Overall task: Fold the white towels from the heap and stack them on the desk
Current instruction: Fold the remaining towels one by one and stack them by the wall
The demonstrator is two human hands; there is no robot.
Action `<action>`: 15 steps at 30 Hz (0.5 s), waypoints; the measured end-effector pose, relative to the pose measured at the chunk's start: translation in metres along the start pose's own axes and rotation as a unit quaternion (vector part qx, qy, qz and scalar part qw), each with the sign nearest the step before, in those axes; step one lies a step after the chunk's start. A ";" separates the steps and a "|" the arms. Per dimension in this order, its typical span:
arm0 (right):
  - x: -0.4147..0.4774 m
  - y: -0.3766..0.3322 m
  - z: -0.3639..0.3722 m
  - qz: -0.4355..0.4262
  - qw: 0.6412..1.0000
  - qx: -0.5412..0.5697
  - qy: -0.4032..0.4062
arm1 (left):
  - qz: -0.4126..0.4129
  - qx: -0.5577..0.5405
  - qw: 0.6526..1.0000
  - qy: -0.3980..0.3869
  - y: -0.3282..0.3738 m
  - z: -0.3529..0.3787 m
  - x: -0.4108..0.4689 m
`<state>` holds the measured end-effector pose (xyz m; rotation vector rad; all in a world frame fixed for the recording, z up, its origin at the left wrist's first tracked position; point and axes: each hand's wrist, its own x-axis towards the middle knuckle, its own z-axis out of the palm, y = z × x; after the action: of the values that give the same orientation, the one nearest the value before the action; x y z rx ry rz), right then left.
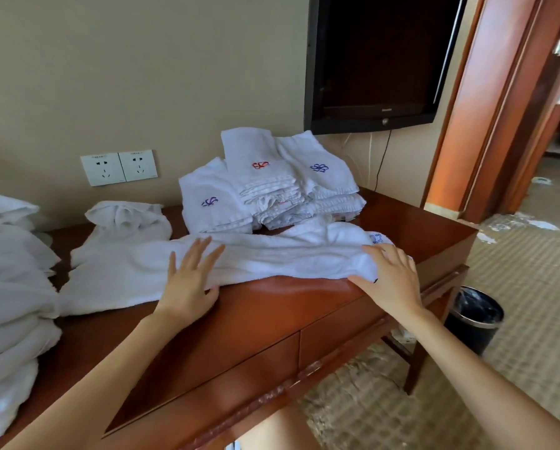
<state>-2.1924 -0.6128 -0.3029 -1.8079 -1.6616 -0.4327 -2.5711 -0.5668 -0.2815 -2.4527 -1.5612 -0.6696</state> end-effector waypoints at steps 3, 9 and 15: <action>0.002 0.019 -0.005 0.035 0.999 -0.035 0.010 | 0.028 0.049 0.996 -0.073 0.029 0.003 0.023; 0.015 0.041 -0.011 0.114 0.989 -0.075 -0.049 | 0.013 0.175 0.977 -0.120 0.038 -0.007 0.057; 0.056 0.032 -0.014 0.239 0.966 0.009 -0.094 | -0.011 0.232 0.966 -0.111 0.029 -0.014 0.068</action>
<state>-2.1503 -0.5789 -0.2646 -2.2047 -1.2716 -0.0326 -2.5253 -0.5287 -0.2355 -2.2075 -1.5986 -0.0139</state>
